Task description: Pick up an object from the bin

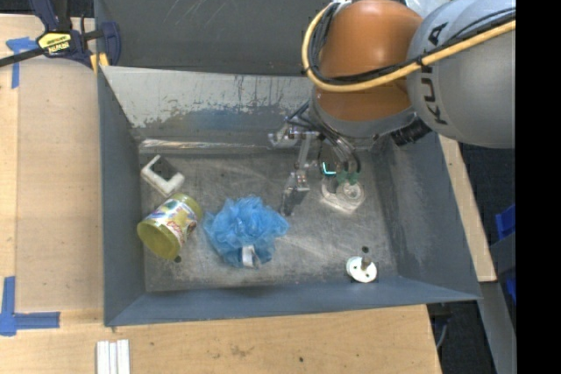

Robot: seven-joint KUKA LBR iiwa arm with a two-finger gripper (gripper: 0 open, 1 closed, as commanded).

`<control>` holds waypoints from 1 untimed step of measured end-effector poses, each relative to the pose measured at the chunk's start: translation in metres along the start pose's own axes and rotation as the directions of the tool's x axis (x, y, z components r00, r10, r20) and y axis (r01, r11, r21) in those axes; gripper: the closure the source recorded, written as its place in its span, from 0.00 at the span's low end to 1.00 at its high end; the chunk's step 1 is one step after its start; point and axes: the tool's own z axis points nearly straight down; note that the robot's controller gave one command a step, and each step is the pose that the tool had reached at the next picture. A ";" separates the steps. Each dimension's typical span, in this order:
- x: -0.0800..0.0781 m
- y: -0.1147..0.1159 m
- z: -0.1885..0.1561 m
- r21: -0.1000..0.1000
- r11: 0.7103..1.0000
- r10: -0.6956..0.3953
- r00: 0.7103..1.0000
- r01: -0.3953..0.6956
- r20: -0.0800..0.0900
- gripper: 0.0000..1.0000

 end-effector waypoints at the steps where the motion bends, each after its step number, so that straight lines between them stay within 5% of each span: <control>1: -0.002 0.000 -0.004 -0.001 1.000 0.001 1.000 -0.001 0.008 0.00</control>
Offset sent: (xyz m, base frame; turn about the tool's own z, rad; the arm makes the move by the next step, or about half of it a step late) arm -0.0670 -0.0669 -0.0719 -0.1563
